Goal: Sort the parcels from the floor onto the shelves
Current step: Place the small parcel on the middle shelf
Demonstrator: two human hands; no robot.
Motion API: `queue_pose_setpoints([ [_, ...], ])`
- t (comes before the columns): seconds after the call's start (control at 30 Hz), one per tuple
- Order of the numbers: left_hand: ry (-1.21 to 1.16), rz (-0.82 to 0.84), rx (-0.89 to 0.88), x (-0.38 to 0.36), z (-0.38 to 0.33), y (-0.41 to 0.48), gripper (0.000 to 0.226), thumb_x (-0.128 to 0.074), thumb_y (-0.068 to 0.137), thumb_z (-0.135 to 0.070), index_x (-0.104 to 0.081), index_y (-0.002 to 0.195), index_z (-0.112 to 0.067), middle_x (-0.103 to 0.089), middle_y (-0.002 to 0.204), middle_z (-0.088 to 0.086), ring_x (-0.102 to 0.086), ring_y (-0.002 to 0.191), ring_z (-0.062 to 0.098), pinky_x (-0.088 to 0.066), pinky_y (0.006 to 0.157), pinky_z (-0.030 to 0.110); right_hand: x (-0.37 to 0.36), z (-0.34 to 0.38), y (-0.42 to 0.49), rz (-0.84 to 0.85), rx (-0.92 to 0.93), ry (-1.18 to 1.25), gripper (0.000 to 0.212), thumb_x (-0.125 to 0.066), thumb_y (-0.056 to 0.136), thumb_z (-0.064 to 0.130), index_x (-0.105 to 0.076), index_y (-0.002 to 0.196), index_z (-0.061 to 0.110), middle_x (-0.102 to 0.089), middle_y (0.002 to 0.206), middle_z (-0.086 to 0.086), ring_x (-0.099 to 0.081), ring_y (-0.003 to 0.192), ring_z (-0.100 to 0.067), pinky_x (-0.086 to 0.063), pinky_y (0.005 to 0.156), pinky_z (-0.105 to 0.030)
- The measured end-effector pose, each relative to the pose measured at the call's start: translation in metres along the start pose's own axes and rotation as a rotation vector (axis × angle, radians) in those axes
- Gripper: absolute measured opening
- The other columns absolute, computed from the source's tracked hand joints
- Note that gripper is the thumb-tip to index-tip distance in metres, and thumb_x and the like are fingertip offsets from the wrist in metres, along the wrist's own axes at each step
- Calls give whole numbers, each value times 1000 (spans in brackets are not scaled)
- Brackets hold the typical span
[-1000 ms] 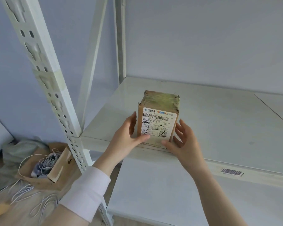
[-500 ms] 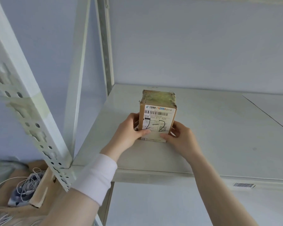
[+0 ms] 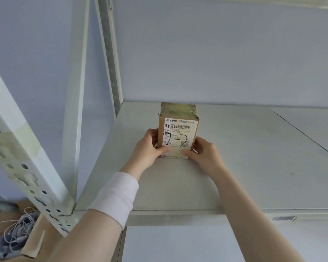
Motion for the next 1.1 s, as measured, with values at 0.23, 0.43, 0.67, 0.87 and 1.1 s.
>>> queue_pose_setpoints([
  [0.23, 57, -32, 46, 0, 7, -11, 97, -77, 75, -20, -15, 148, -8, -30, 152, 7, -33, 139, 21, -30, 113, 37, 0, -1, -9, -20, -108, -66, 82, -75, 77, 15, -29, 143, 1, -49, 137, -9, -51, 124, -25, -41, 104, -40],
  [0.43, 166, -241, -29, 10, -2, -67, 74, -69, 83, -23, -30, 144, -14, -38, 149, 3, -37, 137, 18, -30, 109, 26, 8, 3, -56, -114, -47, -89, 80, -72, 81, 18, -26, 146, 12, -37, 147, -5, -47, 126, -22, -38, 98, -23],
  [0.67, 332, -445, -16, -8, -29, -168, 51, -58, 90, -19, -41, 138, -17, -47, 142, -1, -46, 129, 23, -29, 111, 39, 17, 22, -123, -64, 308, -322, 54, -70, 83, 17, -50, 132, 5, -50, 137, -11, -41, 133, -27, -31, 107, -28],
  [0.87, 460, -548, 92, -46, -31, -266, 44, -54, 93, -20, -44, 136, -19, -46, 143, -4, -44, 128, 22, -31, 108, 41, 23, 17, -206, 31, 492, -339, 45, -69, 83, 16, -56, 126, 6, -49, 139, -11, -31, 140, -31, -33, 109, -43],
  [1.1, 613, -578, 234, -64, 0, -371, 35, -60, 87, -12, -58, 122, -11, -62, 120, 10, -58, 106, 32, -45, 93, 43, -12, -10, -295, 216, 597, -450, 41, -76, 75, 11, -64, 113, 2, -59, 126, -18, -41, 131, -42, -38, 101, -50],
])
Point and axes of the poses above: each hand's wrist, its own y-axis towards the middle knuckle, its own x-axis out of the back of the hand, z = x × y, the point moved 5 cm from there along y, towards the middle knuckle
